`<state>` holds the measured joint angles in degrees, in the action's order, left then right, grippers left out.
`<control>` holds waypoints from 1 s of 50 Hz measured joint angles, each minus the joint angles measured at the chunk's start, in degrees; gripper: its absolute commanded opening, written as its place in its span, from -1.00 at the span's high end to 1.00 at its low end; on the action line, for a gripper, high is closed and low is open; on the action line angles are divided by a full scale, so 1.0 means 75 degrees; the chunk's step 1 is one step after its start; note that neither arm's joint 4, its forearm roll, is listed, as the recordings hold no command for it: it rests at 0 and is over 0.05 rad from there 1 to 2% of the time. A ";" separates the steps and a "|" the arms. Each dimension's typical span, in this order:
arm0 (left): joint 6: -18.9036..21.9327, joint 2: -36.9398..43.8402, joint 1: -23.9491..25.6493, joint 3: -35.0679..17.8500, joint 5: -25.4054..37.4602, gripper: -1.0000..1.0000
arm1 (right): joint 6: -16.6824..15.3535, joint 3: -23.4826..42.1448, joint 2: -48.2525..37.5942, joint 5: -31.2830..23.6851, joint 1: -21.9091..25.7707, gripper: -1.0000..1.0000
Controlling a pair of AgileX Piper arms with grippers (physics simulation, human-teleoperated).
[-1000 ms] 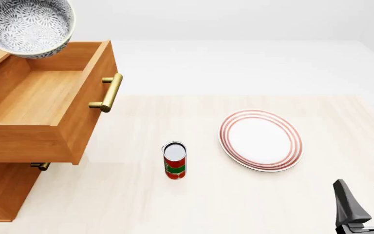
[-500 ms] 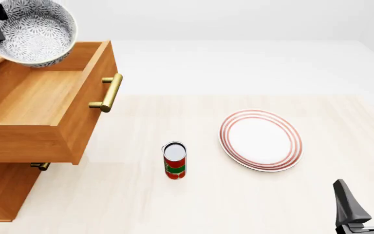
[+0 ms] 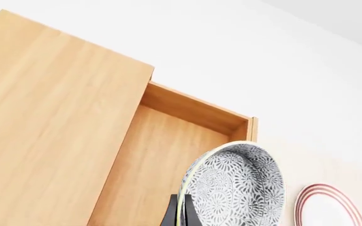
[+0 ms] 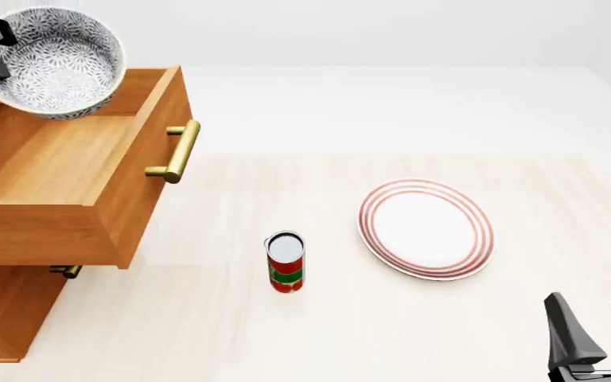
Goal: Put the bowl in the top drawer of the cabinet.
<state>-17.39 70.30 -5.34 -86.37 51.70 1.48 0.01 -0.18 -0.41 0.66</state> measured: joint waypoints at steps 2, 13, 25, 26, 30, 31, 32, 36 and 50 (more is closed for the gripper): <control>0.0001 0.0008 -0.0018 0.0018 -0.0017 1.00 | 0.0000 0.0000 0.0000 0.0000 0.0000 -1.00; 0.0025 0.0059 -0.0104 0.0110 -0.0107 1.00 | 0.0000 0.0000 0.0000 0.0000 0.0000 -1.00; 0.0034 0.0082 -0.0142 0.0300 -0.0237 1.00 | 0.0000 0.0000 0.0000 0.0000 0.0000 -1.00; 0.0033 0.0084 -0.0144 0.0317 -0.0248 1.00 | 0.0000 0.0000 0.0000 0.0000 0.0000 -1.00; 0.0032 0.0096 -0.0156 0.0375 -0.0288 1.00 | 0.0000 0.0000 0.0000 0.0000 -0.0001 -1.00; 0.0032 0.0100 -0.0160 0.0386 -0.0297 1.00 | 0.0000 0.0000 0.0000 0.0000 -0.0001 -1.00; 0.0032 0.0105 -0.0163 0.0397 -0.0305 1.00 | 0.0000 0.0000 0.0000 0.0000 -0.0001 -1.00; 0.0033 0.0131 -0.0179 0.0424 -0.0335 1.00 | 0.0000 0.0000 0.0000 0.0000 0.0000 -1.00; 0.0044 0.0257 -0.0242 0.0542 -0.0476 1.00 | 0.0000 0.0000 0.0000 0.0000 0.0000 -1.00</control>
<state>-17.06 72.23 -7.16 -82.30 48.13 1.49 0.01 -0.18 -0.41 0.66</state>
